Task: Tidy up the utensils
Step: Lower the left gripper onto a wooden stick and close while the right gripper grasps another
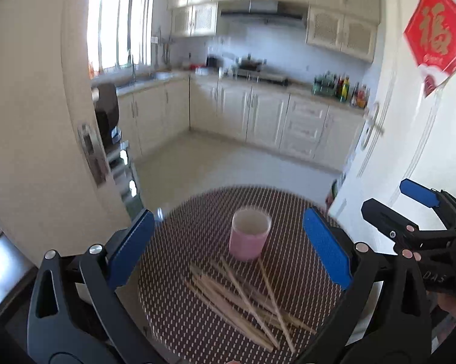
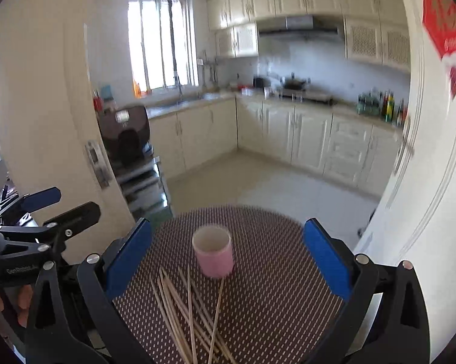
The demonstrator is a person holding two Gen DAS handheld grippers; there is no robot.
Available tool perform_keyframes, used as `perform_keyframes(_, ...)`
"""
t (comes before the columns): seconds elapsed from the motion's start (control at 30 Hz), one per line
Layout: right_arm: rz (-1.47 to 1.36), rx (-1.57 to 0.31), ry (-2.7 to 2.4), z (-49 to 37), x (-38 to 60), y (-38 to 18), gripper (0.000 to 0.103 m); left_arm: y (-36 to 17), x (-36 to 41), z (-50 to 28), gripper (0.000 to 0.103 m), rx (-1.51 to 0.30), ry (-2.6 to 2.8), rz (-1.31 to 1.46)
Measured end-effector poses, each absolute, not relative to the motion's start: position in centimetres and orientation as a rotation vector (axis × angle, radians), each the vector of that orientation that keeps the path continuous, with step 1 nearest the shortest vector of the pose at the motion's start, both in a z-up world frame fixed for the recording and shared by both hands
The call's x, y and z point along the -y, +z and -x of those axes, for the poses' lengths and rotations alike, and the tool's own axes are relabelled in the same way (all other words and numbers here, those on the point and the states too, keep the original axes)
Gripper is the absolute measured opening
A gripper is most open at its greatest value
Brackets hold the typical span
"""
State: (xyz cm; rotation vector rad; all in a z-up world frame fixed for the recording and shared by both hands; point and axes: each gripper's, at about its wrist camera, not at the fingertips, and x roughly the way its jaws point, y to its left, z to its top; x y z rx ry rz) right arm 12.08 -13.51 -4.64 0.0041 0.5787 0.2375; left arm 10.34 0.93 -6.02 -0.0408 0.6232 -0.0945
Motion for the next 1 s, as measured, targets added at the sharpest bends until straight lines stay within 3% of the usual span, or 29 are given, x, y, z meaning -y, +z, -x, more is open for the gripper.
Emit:
perform_keyframes(0.33, -0.047, -0.965, 0.239, -17.0, 13.2, -14.4, 0.094, -16.4, -5.5, -14.1, 0.096, -0.989, -0.080, 0.205)
perform_keyframes(0.4, -0.075, -1.043, 0.246, -17.8, 13.2, -16.5, 0.085, -18.3, -6.0, -14.7, 0.092, -1.046, -0.075, 0.241)
perform_keyframes(0.47, -0.110, -1.124, 0.255, -18.7, 13.4, -18.5, 0.069, -20.2, -6.3, -15.4, 0.087, -1.095, -0.077, 0.278)
perform_keyframes(0.53, -0.125, -1.193, 0.264, -19.7, 13.3, -20.2, 0.061, -22.0, -6.3, -16.0, 0.079, -1.140, -0.065, 0.289)
perform_keyframes(0.7, -0.147, -1.300, 0.298, -21.5, 12.8, -23.9, 0.039, -26.4, -7.0, -17.3, 0.048, -1.249, -0.041, 0.344)
perform_keyframes(1.0, -0.138, -1.401, 0.335, -23.8, 11.6, -27.3, 0.026, -31.2, -7.0, -19.8, 0.048, -1.362, 0.056, 0.374)
